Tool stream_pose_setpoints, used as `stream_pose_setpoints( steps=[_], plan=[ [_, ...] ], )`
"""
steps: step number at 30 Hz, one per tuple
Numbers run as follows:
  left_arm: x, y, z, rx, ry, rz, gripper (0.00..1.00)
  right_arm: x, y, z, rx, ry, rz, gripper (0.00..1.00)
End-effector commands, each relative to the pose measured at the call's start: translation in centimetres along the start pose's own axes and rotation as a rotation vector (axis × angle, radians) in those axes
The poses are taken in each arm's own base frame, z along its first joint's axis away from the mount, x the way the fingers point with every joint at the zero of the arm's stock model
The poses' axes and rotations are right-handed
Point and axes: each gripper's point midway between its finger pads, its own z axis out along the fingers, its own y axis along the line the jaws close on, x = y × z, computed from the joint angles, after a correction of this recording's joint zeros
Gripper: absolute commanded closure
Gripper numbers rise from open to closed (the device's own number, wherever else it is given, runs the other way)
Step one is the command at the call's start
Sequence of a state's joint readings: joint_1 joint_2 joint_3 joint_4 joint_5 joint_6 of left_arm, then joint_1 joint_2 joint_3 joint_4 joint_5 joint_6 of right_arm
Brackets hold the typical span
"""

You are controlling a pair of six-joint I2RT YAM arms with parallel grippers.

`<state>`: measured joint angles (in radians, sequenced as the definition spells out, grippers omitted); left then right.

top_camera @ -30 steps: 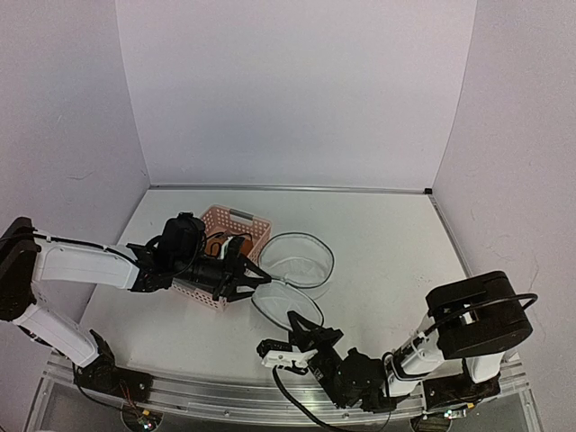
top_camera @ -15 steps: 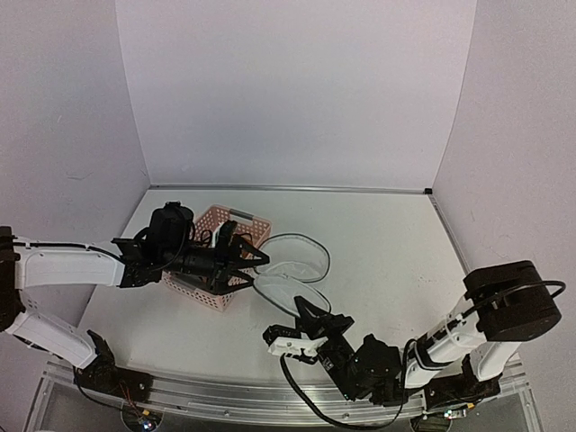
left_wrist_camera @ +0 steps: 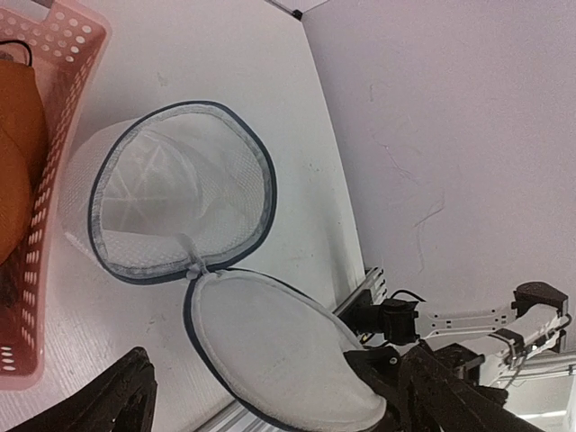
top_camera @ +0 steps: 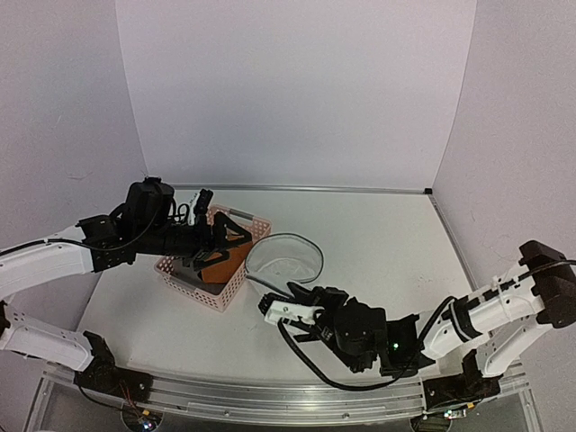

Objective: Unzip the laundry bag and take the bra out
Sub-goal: Close the laundry bag lid at the center of the board.

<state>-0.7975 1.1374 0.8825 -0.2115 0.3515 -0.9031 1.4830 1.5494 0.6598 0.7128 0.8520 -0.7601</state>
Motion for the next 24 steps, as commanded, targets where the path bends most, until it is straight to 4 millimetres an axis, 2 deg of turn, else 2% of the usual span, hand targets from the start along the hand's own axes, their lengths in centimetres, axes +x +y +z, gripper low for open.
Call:
stream_pose_setpoints(
  steps=[1,5,12,18,24],
  plan=[
    [-1.3,-0.4,-1.7,-0.038,-0.064,0.068,0.06,-2.0,-0.6,0.1,-0.178,0.021,0.138,1.00],
    [-1.0,0.0,-1.8,-0.044,-0.060,0.073,0.06,-2.4,-1.0,-0.4,-0.315,0.080,0.172,1.00],
    [-0.9,0.3,-1.9,-0.051,-0.064,0.089,0.05,-3.9,-3.5,-0.4,-0.447,0.179,0.331,1.00],
    [-0.6,0.6,-2.2,-0.052,-0.070,0.092,0.05,-2.8,-4.6,0.8,-0.503,0.319,0.498,1.00],
    [-0.5,0.7,-2.6,-0.050,-0.077,0.094,0.05,-2.8,-4.2,2.0,-0.641,0.381,0.671,1.00]
  ],
)
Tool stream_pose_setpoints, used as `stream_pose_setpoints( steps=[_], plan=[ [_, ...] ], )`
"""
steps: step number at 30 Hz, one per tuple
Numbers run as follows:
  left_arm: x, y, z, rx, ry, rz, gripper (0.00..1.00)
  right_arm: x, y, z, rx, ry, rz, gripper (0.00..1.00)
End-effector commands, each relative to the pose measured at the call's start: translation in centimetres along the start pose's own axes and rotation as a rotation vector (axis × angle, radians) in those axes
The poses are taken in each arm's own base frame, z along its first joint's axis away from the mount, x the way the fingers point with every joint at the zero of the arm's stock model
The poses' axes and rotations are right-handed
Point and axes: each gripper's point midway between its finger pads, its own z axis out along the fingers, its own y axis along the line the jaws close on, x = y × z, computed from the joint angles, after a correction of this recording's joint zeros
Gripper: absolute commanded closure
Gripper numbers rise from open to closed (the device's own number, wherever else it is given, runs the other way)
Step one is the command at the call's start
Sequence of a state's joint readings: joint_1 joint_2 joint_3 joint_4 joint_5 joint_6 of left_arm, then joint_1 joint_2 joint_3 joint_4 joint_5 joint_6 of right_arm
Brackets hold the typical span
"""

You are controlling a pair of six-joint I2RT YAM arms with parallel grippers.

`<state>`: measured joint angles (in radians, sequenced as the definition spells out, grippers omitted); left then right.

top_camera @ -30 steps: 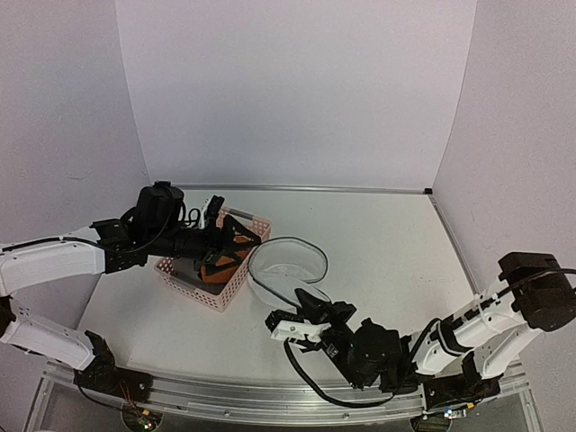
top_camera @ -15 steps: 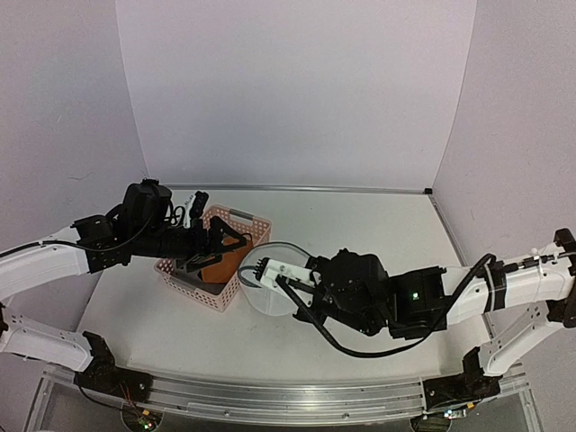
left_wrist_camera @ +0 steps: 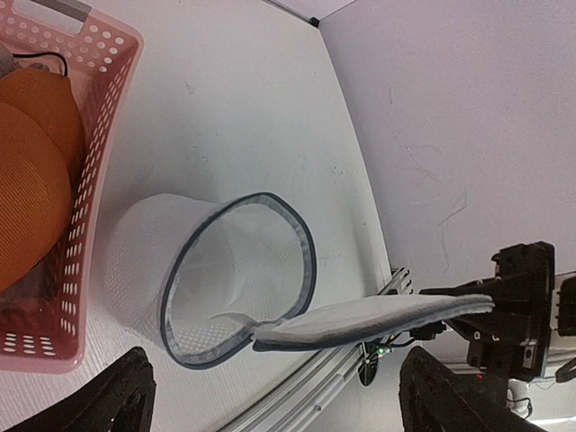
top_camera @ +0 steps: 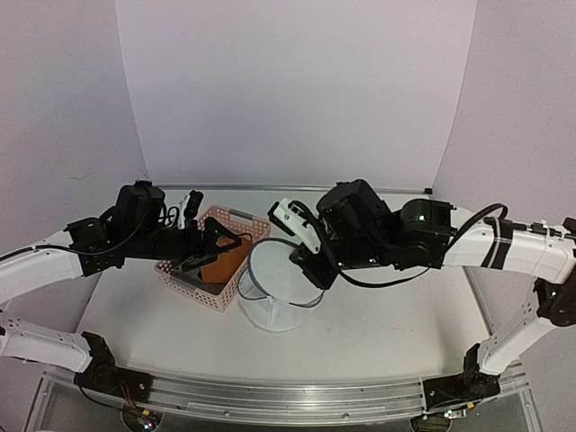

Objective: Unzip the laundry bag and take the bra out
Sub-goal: Close the laundry bag lid at the center of the board.

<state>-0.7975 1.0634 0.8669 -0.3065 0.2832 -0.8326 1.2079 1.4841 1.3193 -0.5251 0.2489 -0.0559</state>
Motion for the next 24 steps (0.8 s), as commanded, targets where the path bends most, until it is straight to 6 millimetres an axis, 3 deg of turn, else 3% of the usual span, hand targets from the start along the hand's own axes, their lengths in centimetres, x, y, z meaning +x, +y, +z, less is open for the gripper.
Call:
stream_pose_setpoints(
  steps=[1,12,15,20,24],
  plan=[
    [-0.8,-0.5,-0.9,0.019,-0.049,0.034,0.05,-0.1,0.9,0.5,-0.164,0.061,0.168,1.00],
    [-0.3,-0.3,-0.8,0.027,-0.034,0.037,0.05,1.3,0.6,5.7,-0.341,0.173,0.356,1.00],
    [-0.1,-0.2,-0.7,0.027,-0.028,0.037,0.05,2.1,-0.3,7.2,-0.330,0.191,0.389,0.90],
    [0.4,0.2,-0.2,0.026,-0.005,0.032,0.05,2.8,-2.2,8.1,-0.263,0.184,0.412,0.63],
    [0.5,0.2,0.2,0.029,0.009,0.032,0.05,3.7,-4.1,8.4,-0.195,0.190,0.441,0.59]
  ],
)
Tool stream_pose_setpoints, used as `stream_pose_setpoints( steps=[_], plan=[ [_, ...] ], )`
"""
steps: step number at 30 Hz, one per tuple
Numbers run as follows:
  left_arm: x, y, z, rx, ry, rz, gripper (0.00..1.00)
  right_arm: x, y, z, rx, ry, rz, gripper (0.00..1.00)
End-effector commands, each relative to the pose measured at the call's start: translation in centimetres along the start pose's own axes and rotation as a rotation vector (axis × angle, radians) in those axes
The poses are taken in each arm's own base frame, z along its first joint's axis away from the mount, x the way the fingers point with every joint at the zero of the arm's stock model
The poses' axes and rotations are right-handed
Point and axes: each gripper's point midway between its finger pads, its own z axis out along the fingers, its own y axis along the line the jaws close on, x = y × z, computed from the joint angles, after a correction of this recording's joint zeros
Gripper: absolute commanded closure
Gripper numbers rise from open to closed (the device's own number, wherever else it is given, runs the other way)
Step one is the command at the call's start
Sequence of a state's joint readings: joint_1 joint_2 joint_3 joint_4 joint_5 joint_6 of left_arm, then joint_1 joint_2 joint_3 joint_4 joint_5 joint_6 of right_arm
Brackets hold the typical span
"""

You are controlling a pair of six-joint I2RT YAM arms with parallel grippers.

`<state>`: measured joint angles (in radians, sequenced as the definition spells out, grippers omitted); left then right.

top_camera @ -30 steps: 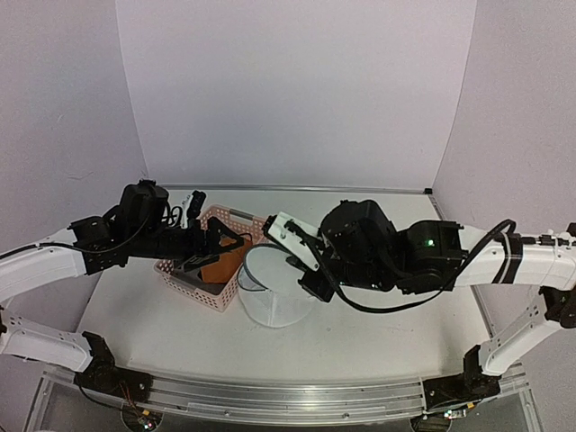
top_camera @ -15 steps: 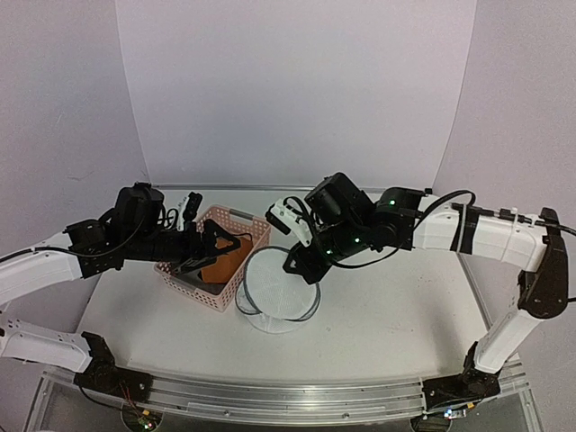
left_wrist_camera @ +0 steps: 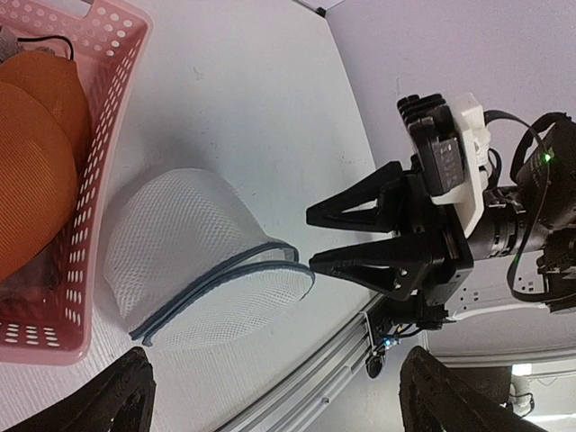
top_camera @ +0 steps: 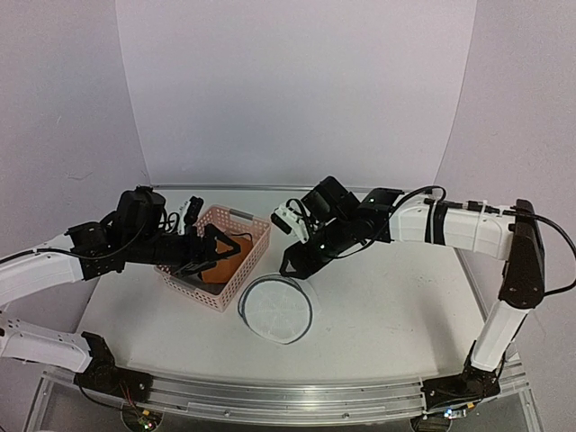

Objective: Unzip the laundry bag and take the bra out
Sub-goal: Close the laundry bag lid at the center of the board, then pick up the laundry bag from the center of the board.

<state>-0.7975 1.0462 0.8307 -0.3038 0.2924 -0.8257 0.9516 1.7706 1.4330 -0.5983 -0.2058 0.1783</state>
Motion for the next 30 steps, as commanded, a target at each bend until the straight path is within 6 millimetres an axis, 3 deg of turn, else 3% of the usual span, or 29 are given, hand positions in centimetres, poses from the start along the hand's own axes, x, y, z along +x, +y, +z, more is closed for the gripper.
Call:
stream_pose_setpoints(
  steps=[1,4,7,10,16,30],
  plan=[
    [-0.3,-0.6,0.3,0.037,-0.005,0.030,0.05,-2.3,-1.6,-1.4,0.061,-0.098,0.028,0.59],
    [-0.2,-0.5,0.6,0.038,0.006,0.032,0.05,-2.7,-1.6,-2.4,0.066,-0.135,0.020,0.57],
    [0.0,-0.4,1.0,0.036,0.021,0.032,0.05,-2.9,-0.1,-3.7,-0.005,-0.176,-0.008,0.53],
    [0.1,-0.2,1.4,0.032,0.034,0.033,0.05,-1.9,1.2,-4.0,-0.084,-0.176,-0.042,0.49],
    [0.4,0.2,2.2,0.023,0.054,0.034,0.05,0.9,1.7,-2.2,-0.155,-0.134,-0.060,0.40],
    [0.5,0.2,2.3,0.027,0.060,0.020,0.05,1.2,0.5,2.0,-0.135,-0.090,-0.069,0.36]
  ],
)
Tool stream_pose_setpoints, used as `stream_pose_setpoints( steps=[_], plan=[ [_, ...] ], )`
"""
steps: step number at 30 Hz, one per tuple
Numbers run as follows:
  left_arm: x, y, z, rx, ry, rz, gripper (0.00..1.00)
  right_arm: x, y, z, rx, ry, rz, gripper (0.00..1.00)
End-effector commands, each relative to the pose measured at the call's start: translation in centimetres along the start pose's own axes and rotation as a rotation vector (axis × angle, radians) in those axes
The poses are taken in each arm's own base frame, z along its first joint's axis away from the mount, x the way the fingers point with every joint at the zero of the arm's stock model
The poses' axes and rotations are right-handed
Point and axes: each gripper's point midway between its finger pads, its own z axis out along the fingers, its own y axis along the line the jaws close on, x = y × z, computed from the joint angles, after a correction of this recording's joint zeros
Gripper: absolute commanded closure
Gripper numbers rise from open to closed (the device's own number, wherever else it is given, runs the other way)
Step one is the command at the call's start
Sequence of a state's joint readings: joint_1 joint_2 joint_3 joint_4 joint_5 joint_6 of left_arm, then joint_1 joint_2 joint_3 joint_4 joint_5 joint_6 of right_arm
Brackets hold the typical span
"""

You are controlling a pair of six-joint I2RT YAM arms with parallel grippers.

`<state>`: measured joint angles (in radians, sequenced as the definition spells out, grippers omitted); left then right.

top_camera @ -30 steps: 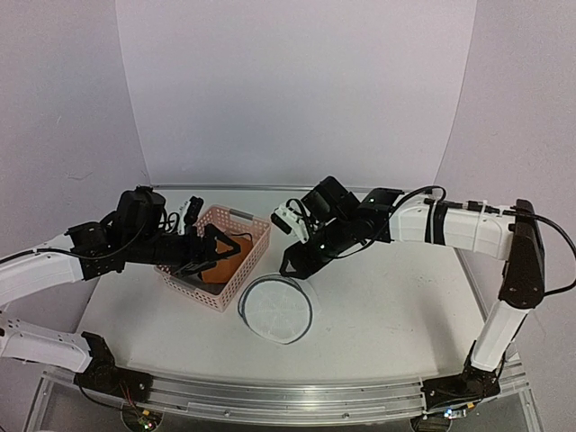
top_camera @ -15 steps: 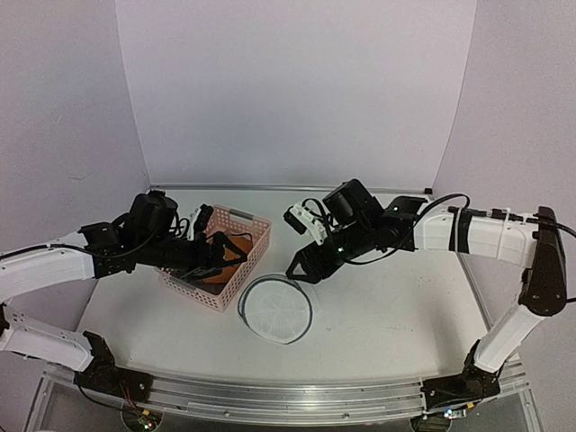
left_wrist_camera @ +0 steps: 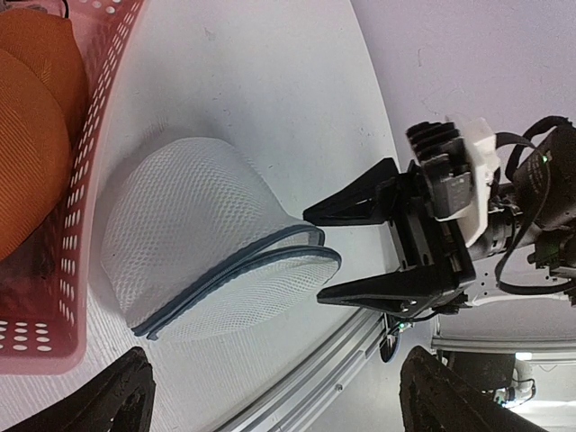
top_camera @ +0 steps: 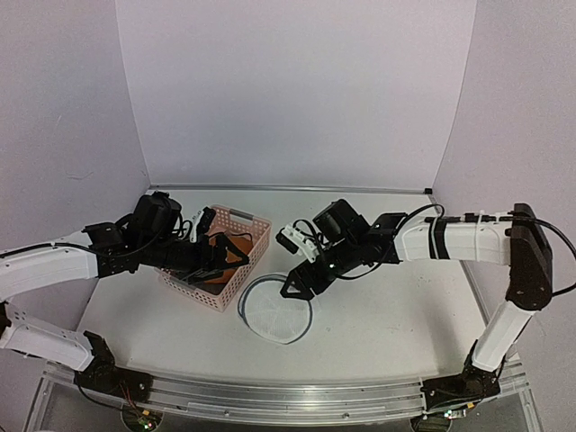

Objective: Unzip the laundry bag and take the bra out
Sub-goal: Pick up the laundry bag from the center of the board, then place the laundry bag at the center of the board.

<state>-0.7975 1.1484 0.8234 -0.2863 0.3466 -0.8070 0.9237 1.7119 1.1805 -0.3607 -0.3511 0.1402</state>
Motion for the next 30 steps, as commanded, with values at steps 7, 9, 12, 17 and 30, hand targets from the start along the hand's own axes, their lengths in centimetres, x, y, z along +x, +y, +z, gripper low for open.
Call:
stream_pose_setpoints(
  steps=[7,9,12,17,30],
  plan=[
    [-1.1,-1.5,-0.3,0.056,-0.033,0.031,0.04,-2.1,-1.4,1.6,0.060,-0.047,-0.031,0.61],
    [-1.1,-1.6,-0.3,0.059,-0.032,0.030,0.04,-2.0,-1.5,1.6,0.069,-0.049,-0.024,0.78],
    [-1.1,-1.6,-0.2,0.060,-0.030,0.032,0.04,-2.0,-2.2,1.3,0.097,-0.064,0.002,1.00],
    [-1.1,-1.7,-0.2,0.061,-0.027,0.034,0.04,-2.4,-3.8,-0.2,0.096,-0.102,0.147,1.00],
    [-1.0,-1.6,0.2,0.059,-0.018,0.036,0.04,-3.0,-8.0,-3.5,-0.014,-0.236,0.657,1.00]
  ],
)
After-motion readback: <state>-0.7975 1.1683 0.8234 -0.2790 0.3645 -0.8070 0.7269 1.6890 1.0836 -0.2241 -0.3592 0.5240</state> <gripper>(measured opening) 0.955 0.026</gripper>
